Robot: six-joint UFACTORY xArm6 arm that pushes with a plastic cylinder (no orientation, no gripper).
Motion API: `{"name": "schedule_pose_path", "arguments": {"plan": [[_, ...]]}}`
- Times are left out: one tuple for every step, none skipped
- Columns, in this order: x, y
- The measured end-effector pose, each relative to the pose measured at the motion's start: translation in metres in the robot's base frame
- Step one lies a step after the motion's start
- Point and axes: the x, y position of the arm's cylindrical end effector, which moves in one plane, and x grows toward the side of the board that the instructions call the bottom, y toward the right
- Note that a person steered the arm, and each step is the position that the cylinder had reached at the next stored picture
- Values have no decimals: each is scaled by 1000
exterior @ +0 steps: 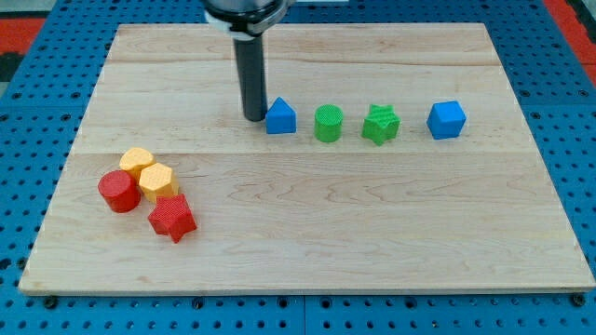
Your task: Align the green circle and green star at the right side of the blue triangle
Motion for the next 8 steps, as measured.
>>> {"name": "schedule_pose_path", "arguments": {"plan": [[48, 26], [54, 83], [43, 103], [29, 107], [39, 110], [65, 124], [61, 142], [56, 161]]}}
